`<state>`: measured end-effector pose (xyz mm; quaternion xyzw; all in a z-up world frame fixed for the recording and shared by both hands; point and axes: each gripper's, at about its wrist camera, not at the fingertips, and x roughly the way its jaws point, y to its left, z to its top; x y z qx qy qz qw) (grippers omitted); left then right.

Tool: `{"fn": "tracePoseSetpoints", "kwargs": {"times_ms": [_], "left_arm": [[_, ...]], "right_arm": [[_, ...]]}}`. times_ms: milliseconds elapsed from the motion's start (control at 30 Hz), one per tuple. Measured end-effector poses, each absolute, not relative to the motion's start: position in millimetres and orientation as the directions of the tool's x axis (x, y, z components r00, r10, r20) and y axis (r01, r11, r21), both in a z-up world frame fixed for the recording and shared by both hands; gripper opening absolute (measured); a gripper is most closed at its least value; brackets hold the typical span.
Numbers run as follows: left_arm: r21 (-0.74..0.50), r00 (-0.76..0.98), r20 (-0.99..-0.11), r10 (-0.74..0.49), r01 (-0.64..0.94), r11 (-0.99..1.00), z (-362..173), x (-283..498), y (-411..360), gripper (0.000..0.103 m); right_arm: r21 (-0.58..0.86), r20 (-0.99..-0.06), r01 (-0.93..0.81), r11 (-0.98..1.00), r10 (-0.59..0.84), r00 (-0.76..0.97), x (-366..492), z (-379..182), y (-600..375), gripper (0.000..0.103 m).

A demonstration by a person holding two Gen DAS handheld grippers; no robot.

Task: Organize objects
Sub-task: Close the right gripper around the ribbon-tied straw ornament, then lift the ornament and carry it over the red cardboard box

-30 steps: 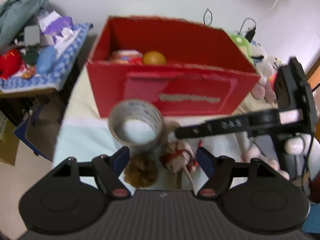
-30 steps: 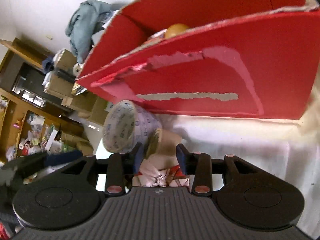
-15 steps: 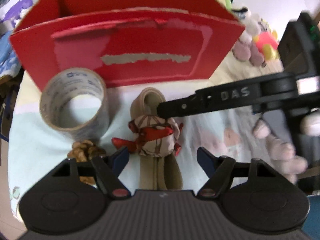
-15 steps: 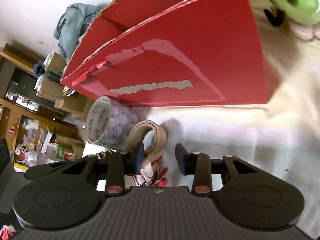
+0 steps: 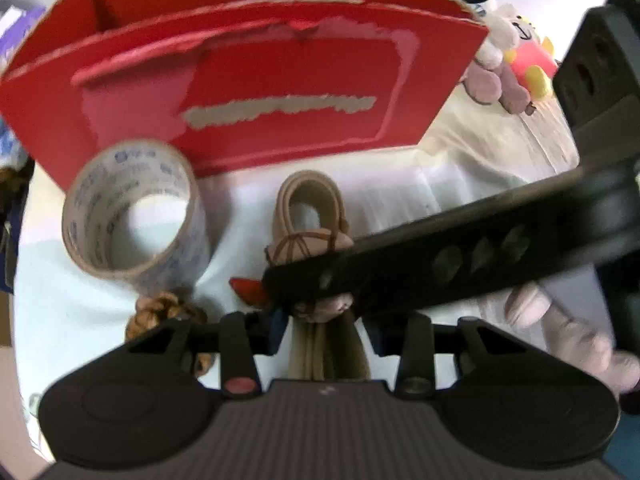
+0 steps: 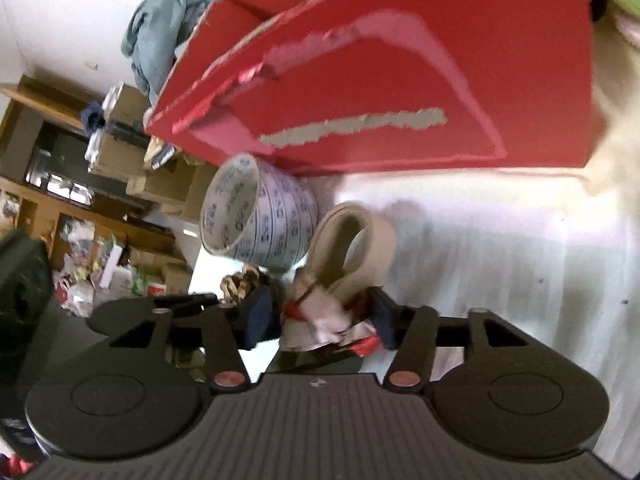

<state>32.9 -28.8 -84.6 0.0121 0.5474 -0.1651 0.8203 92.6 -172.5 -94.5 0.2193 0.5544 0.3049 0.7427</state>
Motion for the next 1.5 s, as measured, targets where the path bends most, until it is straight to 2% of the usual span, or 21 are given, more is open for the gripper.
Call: {"fn": "tracePoseSetpoints", "kwargs": {"times_ms": [100, 300, 500, 767, 1000, 1200, 1367, 1467, 1500], "left_arm": [[-0.171, 0.345, -0.900, -0.265, 0.279, 0.945, -85, 34, -28, 0.040], [-0.214, 0.336, -0.887, -0.318, 0.312, 0.926, -73, 41, -31, 0.038], [-0.183, 0.350, -0.865, -0.359, 0.445, 0.877, -49, 41, -64, 0.038], [-0.186, 0.391, -0.788, -0.476, 0.586, 0.789, -8, 48, -101, 0.038], [-0.223, 0.460, -0.674, -0.578, 0.619, 0.753, 49, 69, -90, 0.038], [-0.191, 0.544, -0.606, -0.580, 0.609, 0.770, 87, 103, -72, 0.038], [-0.196, 0.562, -0.612, -0.557, 0.574, 0.795, 93, 144, -47, 0.038], [-0.245, 0.518, -0.655, -0.550, 0.543, 0.803, 72, 180, -33, 0.038], [-0.265, 0.497, -0.671, -0.550, 0.533, 0.804, 65, 189, -27, 0.038]], "right_arm": [[0.642, -0.710, -0.203, 0.740, 0.673, 0.207, 92, -97, -173, 0.045], [0.668, -0.700, -0.122, 0.734, 0.675, 0.231, 85, -90, -198, 0.036], [0.665, -0.694, -0.082, 0.742, 0.655, 0.299, 75, -70, -229, 0.034], [0.634, -0.672, -0.070, 0.770, 0.593, 0.444, 58, -19, -271, 0.033], [0.574, -0.601, -0.162, 0.803, 0.547, 0.583, 67, 40, -276, 0.033], [0.483, -0.537, -0.293, 0.826, 0.543, 0.646, 114, 88, -257, 0.032], [0.460, -0.545, -0.326, 0.826, 0.552, 0.631, 154, 93, -235, 0.032], [0.456, -0.603, -0.308, 0.835, 0.544, 0.584, 191, 79, -217, 0.032], [0.451, -0.656, -0.277, 0.848, 0.526, 0.542, 212, 61, -205, 0.032]]}}
